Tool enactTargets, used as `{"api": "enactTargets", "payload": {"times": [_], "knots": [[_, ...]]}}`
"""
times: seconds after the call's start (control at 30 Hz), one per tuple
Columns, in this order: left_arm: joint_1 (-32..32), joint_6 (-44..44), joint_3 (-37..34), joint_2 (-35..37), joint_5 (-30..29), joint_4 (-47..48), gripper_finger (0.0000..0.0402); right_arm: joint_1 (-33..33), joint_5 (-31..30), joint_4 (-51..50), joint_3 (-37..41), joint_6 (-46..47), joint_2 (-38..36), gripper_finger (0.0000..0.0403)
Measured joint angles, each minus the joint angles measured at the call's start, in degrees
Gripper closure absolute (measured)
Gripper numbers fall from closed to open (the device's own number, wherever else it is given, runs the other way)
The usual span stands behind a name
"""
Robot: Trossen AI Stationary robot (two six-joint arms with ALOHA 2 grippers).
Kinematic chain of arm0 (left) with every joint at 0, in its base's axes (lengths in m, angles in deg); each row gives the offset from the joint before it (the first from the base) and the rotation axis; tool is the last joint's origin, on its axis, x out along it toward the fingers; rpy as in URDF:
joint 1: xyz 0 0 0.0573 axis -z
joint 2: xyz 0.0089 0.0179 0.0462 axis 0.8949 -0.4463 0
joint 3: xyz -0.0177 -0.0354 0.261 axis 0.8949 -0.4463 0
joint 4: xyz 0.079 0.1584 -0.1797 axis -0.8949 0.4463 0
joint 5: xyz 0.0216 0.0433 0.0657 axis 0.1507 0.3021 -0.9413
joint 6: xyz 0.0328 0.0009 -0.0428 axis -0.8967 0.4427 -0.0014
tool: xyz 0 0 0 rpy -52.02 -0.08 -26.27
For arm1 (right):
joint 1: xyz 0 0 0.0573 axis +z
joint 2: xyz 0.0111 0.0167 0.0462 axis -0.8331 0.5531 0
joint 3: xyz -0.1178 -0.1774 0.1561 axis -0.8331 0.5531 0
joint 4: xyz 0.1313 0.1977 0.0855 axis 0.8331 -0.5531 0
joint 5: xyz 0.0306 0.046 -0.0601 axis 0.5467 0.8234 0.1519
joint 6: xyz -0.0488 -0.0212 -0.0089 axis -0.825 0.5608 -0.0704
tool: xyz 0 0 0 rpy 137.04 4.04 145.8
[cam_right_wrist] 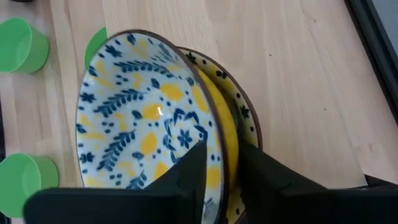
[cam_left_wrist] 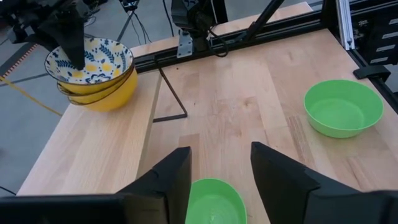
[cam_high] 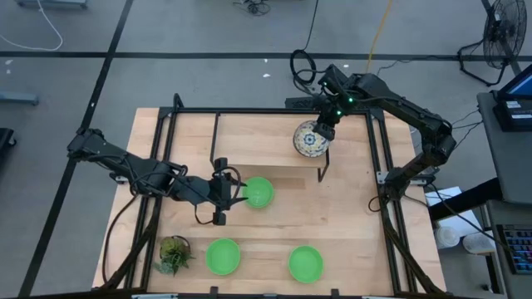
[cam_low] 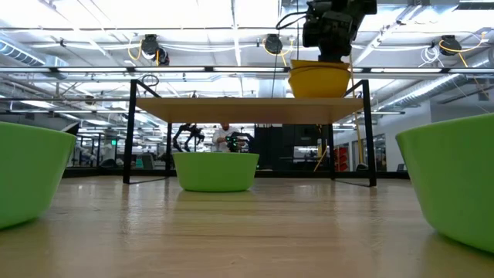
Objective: Pick & Place Mini bowls
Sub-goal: Stack the white bowl on top of the white bowl on the shelf
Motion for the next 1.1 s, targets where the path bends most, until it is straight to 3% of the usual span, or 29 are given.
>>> {"api": "enactTargets", "payload": {"times": [0.37,0.7,1.1], "knots": [[0.00,0.02,0.00,0.00,-0.02,0.00,0.0227,0.02,-0.03,4.54,0.00,-0.09,0.00,0.0293],[0.00,0.00,0.00,0.00,-0.01,0.00,0.0240,0.02,-0.25,7.61,-0.58,3.34,0.00,0.0291],[0.00,0.00,0.00,0.00,0.00,0.00,0.0240,0.02,-0.32,7.58,-6.91,3.84,-1.02,0.0291]]}}
